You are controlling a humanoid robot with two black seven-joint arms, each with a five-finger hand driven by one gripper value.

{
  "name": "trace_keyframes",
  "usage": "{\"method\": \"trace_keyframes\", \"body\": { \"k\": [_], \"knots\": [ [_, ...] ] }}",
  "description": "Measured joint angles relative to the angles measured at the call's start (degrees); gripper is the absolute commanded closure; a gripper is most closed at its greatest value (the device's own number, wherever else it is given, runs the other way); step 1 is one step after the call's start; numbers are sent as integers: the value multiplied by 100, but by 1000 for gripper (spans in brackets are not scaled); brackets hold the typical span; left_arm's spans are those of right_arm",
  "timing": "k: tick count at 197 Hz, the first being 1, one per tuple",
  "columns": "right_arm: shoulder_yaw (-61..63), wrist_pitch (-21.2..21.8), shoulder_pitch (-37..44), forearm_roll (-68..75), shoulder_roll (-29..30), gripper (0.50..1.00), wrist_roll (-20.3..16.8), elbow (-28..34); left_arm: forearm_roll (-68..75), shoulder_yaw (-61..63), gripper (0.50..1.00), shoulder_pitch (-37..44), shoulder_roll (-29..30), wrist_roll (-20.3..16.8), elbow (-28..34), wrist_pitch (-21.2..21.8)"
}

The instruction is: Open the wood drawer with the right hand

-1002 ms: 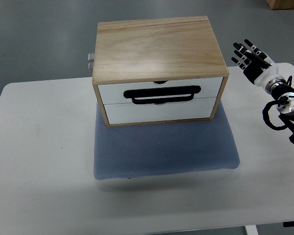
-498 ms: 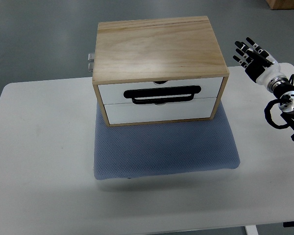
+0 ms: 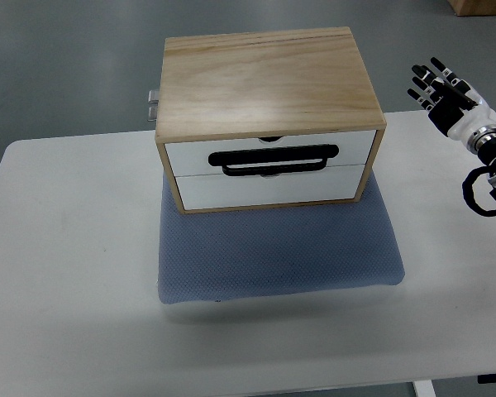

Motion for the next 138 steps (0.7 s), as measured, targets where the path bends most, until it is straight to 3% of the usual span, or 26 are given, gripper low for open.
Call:
{"method": "trace_keyframes", "body": {
  "k": [138],
  "knots": [
    [-65,7,-1,-11,-250,556,-7,118,0,0,500,0,0,0,0,-1]
  ]
}}
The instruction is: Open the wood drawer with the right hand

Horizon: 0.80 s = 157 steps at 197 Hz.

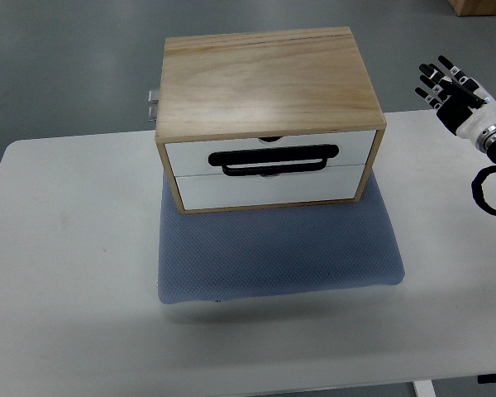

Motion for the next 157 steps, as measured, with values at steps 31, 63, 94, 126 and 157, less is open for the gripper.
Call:
{"method": "trace_keyframes", "body": {
  "k": [31,63,94,126,157],
  "knots": [
    [-44,-6,183,-60,-257,556,-33,48,0,0,500,0,0,0,0,0],
    [-77,-7,388,-291,-396,556,-61,86,0,0,500,0,0,0,0,0],
    [-570,-8,760,-504,-936,556,-45,467,0,0,500,0,0,-1,0,0],
    [-1666,5,1382,-511,-1525,556,-11,1178,0,0,500,0,0,0,0,1],
    [-2813,266,2178,-536,-2099,556,-17,1974,0,0,500,0,0,0,-1,1]
  ]
}}
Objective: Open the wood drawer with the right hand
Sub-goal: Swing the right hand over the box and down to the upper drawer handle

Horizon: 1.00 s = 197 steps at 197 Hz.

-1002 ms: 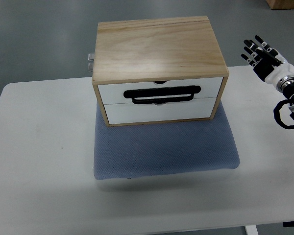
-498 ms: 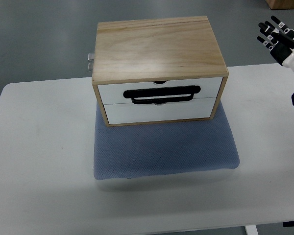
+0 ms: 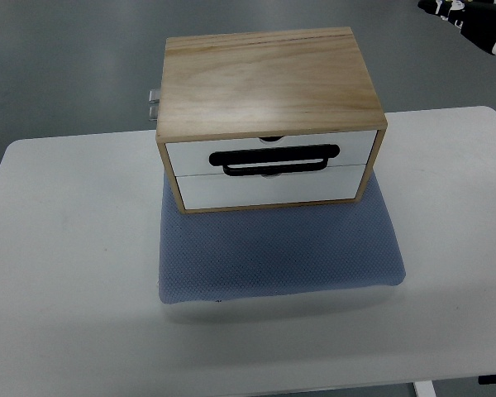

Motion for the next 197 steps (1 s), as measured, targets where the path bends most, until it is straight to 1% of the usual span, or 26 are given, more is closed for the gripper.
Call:
{"method": "trace_keyframes", "body": {
  "k": [36,58,77,147,170,197],
  "knots": [
    [-1659,599,1363,-207,-449,556,-44,683,0,0,500,-1,0,0,0,0],
    [-2505,963,2165,-361,-533,556,-52,937,0,1,500,0,0,0,0,0],
    [-2975,1148,2662,-403,-550,556,-67,1199,0,1,500,0,0,0,0,0],
    [-4368,1257,4313,-675,-495,556,-119,2594,0,1,500,0,0,0,0,0],
    [-4666,1263,4734,-678,-324,556,-203,2844,0,0,500,0,0,0,0,0],
    [-4846,1284,4988,-678,-99,556,-339,2967,0,0,500,0,0,0,0,0]
  ]
}}
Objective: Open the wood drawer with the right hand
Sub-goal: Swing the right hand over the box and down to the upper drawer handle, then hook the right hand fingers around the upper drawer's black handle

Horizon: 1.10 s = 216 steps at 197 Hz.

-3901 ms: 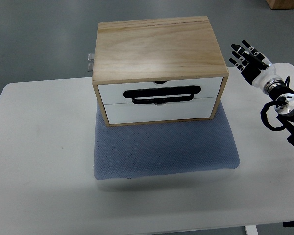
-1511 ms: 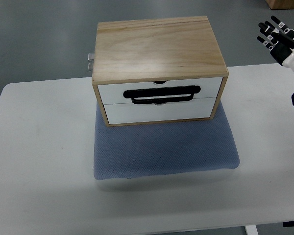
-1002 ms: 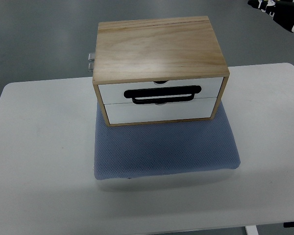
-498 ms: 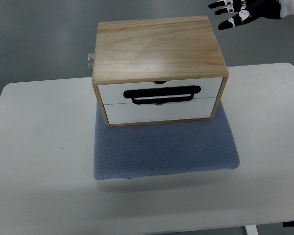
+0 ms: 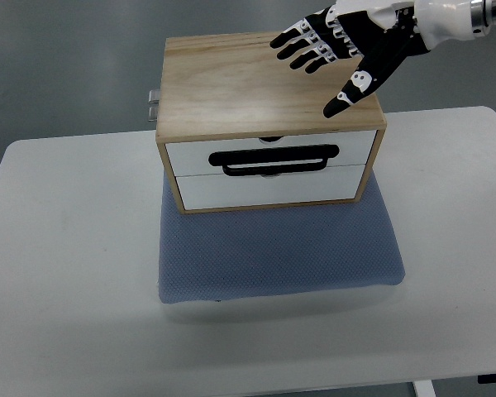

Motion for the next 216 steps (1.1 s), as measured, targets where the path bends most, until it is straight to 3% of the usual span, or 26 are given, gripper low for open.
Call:
{"method": "trace_keyframes", "body": {
  "k": [110,216],
  "knots": [
    [-544,60,219,-51,1079,556,-352,49,0,0,500,0,0,0,0,0],
    [-877,-634,120,-28,1610,558,-522,36,0,0,500,0,0,0,0,-1]
  ]
}}
